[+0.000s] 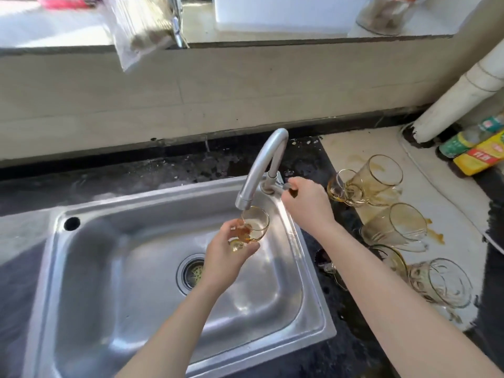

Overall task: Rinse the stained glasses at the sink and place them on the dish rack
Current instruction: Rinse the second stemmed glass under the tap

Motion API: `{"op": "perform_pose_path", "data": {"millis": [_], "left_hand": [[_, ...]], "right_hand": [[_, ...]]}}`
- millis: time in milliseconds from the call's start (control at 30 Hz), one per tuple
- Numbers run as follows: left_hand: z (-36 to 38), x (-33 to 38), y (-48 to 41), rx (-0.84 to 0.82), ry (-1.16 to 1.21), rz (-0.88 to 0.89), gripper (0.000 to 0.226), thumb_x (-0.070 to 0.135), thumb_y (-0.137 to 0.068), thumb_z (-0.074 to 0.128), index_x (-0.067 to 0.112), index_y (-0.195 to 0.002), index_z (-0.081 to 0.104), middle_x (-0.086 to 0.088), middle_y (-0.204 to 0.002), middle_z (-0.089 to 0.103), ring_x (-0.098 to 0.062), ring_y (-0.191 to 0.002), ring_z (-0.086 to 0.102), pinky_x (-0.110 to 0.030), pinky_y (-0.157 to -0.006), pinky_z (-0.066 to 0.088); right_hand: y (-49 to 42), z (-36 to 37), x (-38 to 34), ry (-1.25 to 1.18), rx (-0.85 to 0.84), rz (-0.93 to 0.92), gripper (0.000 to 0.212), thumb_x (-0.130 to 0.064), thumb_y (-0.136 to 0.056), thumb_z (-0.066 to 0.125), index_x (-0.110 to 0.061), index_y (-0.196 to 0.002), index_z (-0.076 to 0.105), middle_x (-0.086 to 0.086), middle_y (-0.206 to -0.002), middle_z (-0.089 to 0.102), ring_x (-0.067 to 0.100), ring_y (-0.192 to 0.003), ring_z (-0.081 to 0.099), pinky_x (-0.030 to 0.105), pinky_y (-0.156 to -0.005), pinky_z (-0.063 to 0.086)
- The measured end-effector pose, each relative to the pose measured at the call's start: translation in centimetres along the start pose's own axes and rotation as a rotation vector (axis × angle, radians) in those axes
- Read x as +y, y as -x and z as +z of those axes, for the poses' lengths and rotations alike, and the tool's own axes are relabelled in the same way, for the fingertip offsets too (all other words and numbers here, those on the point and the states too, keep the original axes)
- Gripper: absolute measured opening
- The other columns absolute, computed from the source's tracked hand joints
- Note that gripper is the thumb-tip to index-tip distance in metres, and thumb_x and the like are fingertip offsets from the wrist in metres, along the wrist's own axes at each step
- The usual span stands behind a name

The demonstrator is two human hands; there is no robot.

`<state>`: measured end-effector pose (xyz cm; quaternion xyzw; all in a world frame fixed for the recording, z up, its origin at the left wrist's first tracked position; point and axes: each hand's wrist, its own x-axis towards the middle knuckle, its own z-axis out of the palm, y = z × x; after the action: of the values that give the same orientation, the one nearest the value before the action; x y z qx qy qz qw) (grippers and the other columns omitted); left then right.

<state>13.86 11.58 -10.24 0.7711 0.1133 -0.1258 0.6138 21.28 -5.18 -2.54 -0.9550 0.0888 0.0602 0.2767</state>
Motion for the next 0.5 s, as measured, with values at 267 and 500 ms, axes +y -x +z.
{"op": "perform_pose_path", "data": {"millis": [267,500], "left_hand": [[-1.4,-1.2,-0.1,0.01,0.058,-0.023,0.047,0.009,-0.071,0.081,0.034,-0.102,0.055,0.005,-0.096,0.07,-0.004,-0.085,0.063,-0.013,-0.08,0.047],[-1.8,-1.1,-0.1,0.008,0.044,-0.045,0.047,0.009,-0.072,0.081,0.031,-0.106,0.055,0.006,-0.098,0.071,0.0,-0.089,0.063,-0.002,-0.076,0.041]], "right_hand": [[-4.9,3.2,0.9,0.508,-0.123,-0.002,0.024,-0.031,-0.096,0.055,-0.009,-0.105,0.06,0.01,-0.101,0.065,0.029,-0.094,0.063,0.035,-0.069,0.045],[-4.0,3.8,0.2,0.832,-0.172,-0.21,0.024,0.005,-0.088,0.049,-0.01,-0.1,0.063,0.005,-0.094,0.068,0.027,-0.088,0.065,0.031,-0.06,0.038]]}}
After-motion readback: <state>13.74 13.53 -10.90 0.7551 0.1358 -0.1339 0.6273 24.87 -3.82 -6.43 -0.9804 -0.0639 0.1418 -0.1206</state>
